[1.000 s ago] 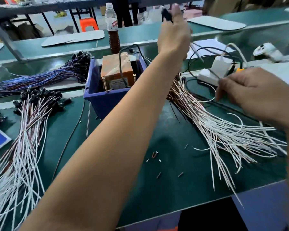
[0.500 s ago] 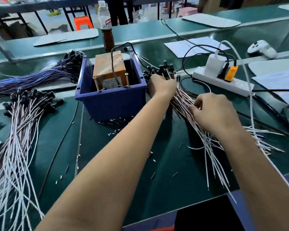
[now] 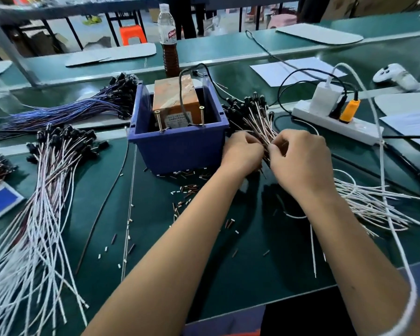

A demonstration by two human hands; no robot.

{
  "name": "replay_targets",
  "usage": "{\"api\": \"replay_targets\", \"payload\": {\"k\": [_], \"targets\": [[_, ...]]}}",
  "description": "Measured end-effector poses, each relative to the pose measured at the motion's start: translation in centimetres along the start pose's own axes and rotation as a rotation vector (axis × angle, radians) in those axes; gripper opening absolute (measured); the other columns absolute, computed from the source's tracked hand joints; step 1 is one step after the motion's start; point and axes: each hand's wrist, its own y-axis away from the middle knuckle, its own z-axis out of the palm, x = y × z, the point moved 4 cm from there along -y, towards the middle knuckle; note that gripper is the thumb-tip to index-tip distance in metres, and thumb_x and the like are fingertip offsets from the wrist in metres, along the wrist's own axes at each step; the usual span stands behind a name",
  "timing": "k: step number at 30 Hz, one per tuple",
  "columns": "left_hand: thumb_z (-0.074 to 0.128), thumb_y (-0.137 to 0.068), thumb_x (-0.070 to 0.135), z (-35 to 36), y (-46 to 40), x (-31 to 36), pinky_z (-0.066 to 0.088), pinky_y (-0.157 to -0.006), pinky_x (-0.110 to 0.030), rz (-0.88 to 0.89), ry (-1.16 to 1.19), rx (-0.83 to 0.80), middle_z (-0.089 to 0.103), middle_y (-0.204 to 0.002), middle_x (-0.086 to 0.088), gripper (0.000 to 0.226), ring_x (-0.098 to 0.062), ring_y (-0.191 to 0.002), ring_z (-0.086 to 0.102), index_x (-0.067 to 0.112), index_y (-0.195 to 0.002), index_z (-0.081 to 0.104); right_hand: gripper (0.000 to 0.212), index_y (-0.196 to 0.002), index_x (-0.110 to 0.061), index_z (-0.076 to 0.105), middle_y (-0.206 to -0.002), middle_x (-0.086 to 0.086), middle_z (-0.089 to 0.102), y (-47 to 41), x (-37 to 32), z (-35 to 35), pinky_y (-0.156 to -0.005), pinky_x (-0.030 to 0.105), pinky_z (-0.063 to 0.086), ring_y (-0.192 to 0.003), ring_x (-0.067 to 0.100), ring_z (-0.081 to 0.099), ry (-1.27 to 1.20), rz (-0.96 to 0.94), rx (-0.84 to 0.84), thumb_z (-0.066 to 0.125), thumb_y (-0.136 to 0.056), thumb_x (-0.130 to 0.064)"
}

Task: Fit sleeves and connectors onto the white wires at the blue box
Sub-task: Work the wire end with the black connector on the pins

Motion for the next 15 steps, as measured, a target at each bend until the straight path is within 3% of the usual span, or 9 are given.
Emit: {"api": "replay_targets", "payload": {"k": [3, 8, 11, 15], "targets": [[0.052, -0.094, 0.005, -1.6, 2.0, -0.9, 0.053, -0.051, -0.026, -0.005, -0.011, -0.179, 0.072, -0.078, -0.006, 0.018, -0.016, -0.06, 0.068, 0.012, -0.095, 0.069, 0.01, -0.092, -0.017, 0.078, -0.087, 0.01, 0.077, 0.2, -1.3, 0.6, -0.068, 0.029, 0.042, -0.084, 0.035, 0.069, -0.042, -0.014, 0.001, 0.069, -0.093, -0.022], [0.046, -0.097, -0.001, -7.3, 4.7, -2.2, 0.05, -0.047, -0.023, -0.028, -0.122, -0.439, 0.071, -0.075, -0.006, 0.024, -0.011, -0.054, 0.062, -0.001, -0.111, 0.066, 0.01, -0.093, -0.018, 0.078, -0.085, 0.003, 0.077, 2.0, -5.7, 2.2, -0.072, 0.032, 0.053, -0.08, 0.027, 0.07, -0.176, -0.107, -0.08, 0.07, -0.093, -0.024], [0.048, -0.092, -0.006, -11.9, 5.7, -3.6, 0.048, -0.047, -0.023, -0.059, -0.236, -0.402, 0.067, -0.06, 0.002, 0.023, -0.011, -0.052, 0.06, 0.002, -0.101, 0.068, 0.01, -0.093, -0.02, 0.077, -0.084, 0.001, 0.076, 4.2, -9.5, 4.5, -0.072, 0.037, 0.057, -0.08, 0.024, 0.07, -0.242, -0.186, -0.193, 0.069, -0.094, -0.025], [0.055, -0.087, -0.005, -18.1, 6.7, -5.8, 0.043, -0.043, -0.021, -0.128, -0.412, -0.225, 0.062, -0.055, -0.001, 0.017, -0.018, -0.05, 0.057, 0.005, -0.081, 0.067, 0.011, -0.093, -0.021, 0.075, -0.085, 0.001, 0.074, 6.2, -14.3, 7.4, -0.071, 0.038, 0.058, -0.079, 0.027, 0.069, -0.284, -0.243, -0.305, 0.065, -0.095, -0.026]]}}
